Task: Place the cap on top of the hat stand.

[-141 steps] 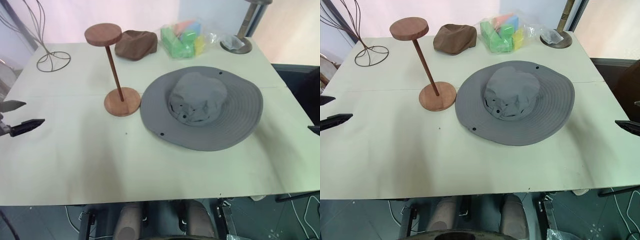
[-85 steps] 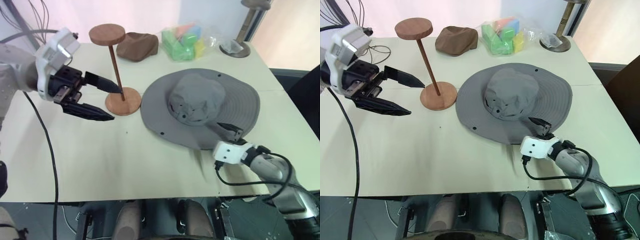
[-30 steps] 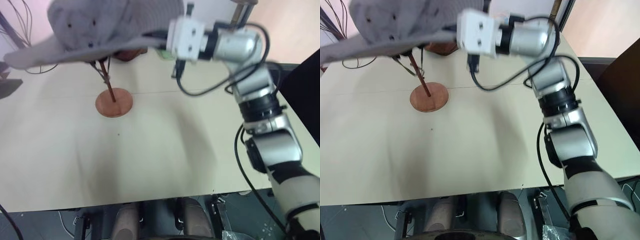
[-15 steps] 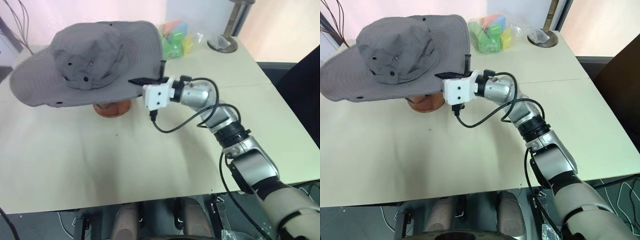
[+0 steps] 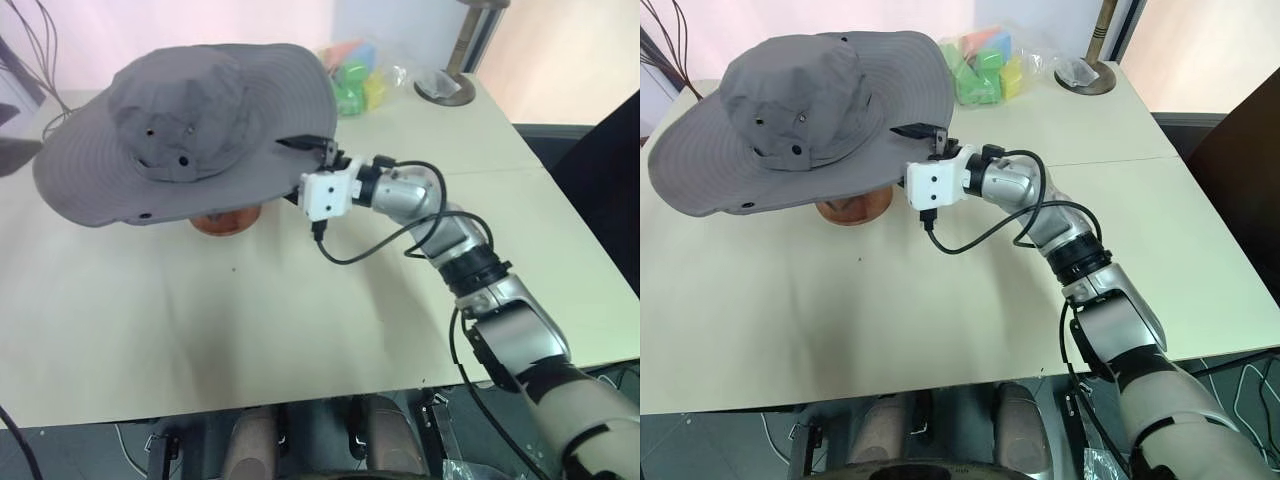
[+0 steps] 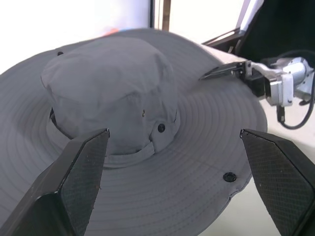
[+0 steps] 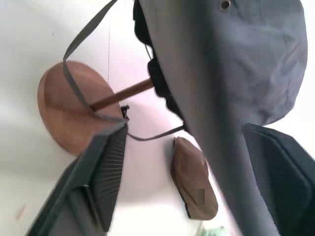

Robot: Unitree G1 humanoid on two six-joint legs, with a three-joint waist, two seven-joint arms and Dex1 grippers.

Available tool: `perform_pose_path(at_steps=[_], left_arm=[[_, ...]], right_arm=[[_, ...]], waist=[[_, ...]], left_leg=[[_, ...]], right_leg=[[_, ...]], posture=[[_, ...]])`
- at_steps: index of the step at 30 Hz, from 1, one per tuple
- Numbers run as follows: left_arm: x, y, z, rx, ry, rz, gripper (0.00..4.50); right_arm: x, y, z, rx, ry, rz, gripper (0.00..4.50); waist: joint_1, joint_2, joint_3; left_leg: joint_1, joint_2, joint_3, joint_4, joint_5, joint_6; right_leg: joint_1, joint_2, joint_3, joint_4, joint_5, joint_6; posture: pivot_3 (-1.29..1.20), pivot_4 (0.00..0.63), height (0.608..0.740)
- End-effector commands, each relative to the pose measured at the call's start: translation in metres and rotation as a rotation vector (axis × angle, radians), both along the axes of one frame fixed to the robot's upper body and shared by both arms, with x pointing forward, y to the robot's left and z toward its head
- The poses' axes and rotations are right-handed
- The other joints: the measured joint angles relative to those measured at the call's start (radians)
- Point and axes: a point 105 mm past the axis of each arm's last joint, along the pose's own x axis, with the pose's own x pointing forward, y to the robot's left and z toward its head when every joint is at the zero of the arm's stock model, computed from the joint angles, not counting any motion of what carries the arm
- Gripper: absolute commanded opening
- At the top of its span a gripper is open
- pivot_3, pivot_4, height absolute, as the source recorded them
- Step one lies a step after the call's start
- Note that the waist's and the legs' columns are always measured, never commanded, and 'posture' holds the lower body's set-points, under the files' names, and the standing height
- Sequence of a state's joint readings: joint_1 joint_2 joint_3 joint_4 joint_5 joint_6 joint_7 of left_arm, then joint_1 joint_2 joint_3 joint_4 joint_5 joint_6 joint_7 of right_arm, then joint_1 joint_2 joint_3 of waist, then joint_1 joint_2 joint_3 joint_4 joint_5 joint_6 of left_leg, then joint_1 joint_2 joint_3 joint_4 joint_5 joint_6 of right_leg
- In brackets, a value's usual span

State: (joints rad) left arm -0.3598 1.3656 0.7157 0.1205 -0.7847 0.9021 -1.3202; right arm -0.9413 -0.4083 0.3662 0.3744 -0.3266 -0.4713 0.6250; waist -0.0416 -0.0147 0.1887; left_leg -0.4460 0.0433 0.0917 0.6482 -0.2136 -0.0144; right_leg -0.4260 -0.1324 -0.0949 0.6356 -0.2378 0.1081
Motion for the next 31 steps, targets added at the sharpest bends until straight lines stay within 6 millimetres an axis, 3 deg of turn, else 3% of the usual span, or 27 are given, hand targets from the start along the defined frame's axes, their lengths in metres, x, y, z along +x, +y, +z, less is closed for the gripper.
perform_pose_path(at_steps=[1,8,13,18,24,31], left_arm=[[0.001,0.003,-0.003,0.060,-0.006,0.014,4.50],[0.005,0.017,-0.016,0.103,0.019,0.060,4.50],[-0.005,0.046,-0.017,0.076,0.021,0.138,4.50],[-0.023,0.065,-0.022,0.088,0.036,0.182,4.50],[-0.039,0.076,-0.034,0.097,0.072,0.223,4.50],[-0.043,0.072,-0.041,0.100,0.080,0.221,4.50]], right_arm=[[-0.014,-0.029,0.022,0.029,-0.063,0.000,3.46],[-0.034,-0.083,0.032,-0.031,-0.004,-0.055,3.46],[-0.040,-0.148,0.062,0.128,0.517,-0.153,3.46],[-0.040,-0.191,0.104,0.326,0.793,-0.187,3.46],[-0.045,-0.203,0.119,0.333,0.920,-0.151,3.46],[-0.042,-0.198,0.113,0.289,0.941,-0.144,3.46]], waist=[[0.004,0.000,0.000],[-0.001,0.000,0.000],[0.001,0.001,0.001],[-0.003,0.001,0.001],[-0.003,0.001,0.001],[-0.001,0.002,0.002]], left_leg=[[0.000,0.000,0.000,0.000,0.000,0.000],[0.001,0.000,0.000,0.000,-0.001,0.002],[0.001,0.001,0.001,0.000,-0.002,0.003],[0.002,0.003,0.003,0.000,-0.004,0.006],[0.001,0.004,0.005,-0.002,-0.005,0.005],[0.001,0.004,0.007,-0.002,-0.005,0.005]], right_leg=[[0.000,0.000,0.000,0.000,0.000,0.000],[0.000,0.000,0.000,-0.001,0.000,-0.001],[0.000,0.000,0.000,-0.001,0.000,-0.001],[0.000,0.000,0.000,-0.002,0.001,-0.003],[-0.003,0.000,0.000,-0.003,0.000,-0.006],[-0.004,0.000,0.001,-0.003,0.000,-0.006]], posture=[[0.00,0.150,0.740],[0.00,0.150,0.740],[0.00,0.150,0.740],[0.00,0.150,0.740],[0.00,0.150,0.740],[0.00,0.150,0.740]])
